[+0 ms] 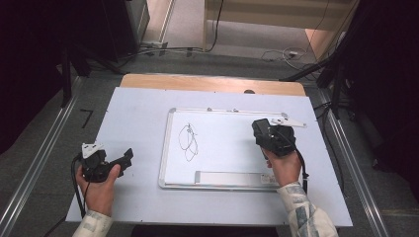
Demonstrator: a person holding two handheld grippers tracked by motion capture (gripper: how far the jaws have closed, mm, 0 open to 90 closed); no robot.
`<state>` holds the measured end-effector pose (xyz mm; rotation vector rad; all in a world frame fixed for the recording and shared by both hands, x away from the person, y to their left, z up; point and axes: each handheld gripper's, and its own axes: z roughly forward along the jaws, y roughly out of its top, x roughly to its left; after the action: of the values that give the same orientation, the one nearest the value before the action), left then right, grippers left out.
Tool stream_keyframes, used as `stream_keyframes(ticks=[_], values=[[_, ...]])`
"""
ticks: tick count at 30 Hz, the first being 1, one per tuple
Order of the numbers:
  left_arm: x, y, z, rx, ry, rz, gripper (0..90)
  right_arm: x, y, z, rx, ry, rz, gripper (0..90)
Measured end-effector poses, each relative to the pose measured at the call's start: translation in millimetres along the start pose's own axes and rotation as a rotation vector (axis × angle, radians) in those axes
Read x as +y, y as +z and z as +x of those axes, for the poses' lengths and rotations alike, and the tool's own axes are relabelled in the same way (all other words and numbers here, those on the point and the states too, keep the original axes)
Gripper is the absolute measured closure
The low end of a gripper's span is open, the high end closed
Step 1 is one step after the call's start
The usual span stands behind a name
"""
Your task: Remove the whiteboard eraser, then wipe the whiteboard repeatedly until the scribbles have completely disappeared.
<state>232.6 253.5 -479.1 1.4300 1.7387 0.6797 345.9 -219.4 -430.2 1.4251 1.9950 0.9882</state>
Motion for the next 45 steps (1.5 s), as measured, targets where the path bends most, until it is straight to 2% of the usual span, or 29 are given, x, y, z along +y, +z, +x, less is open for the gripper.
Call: stream_keyframes(ticks=[11,19,25,34,41,45], values=[[-0.3,-0.5,0.3,0.004,-0.003,0.001,8.2,0.8,1.6,5.5,0.015,-0.007,0.002,37.7],[-0.2,-1.7,0.7,-0.001,-0.003,-0.001,8.3,3.1,4.5,20.4,0.034,-0.024,0.006,37.7],[-0.3,-3.0,1.2,-0.002,-0.006,-0.003,8.3,5.0,8.0,37.5,0.062,-0.035,0.006,37.7],[-1.1,-3.9,2.2,-0.002,-0.006,-0.004,8.3,5.6,18.8,72.6,0.123,-0.064,0.017,37.7],[-1.1,-2.9,2.2,-0.003,-0.008,0.0,8.3,5.5,28.5,94.3,0.156,-0.081,0.025,37.7],[-0.8,-2.2,1.8,-0.006,-0.005,-0.002,8.3,4.9,32.2,101.9,0.167,-0.087,0.03,37.7]])
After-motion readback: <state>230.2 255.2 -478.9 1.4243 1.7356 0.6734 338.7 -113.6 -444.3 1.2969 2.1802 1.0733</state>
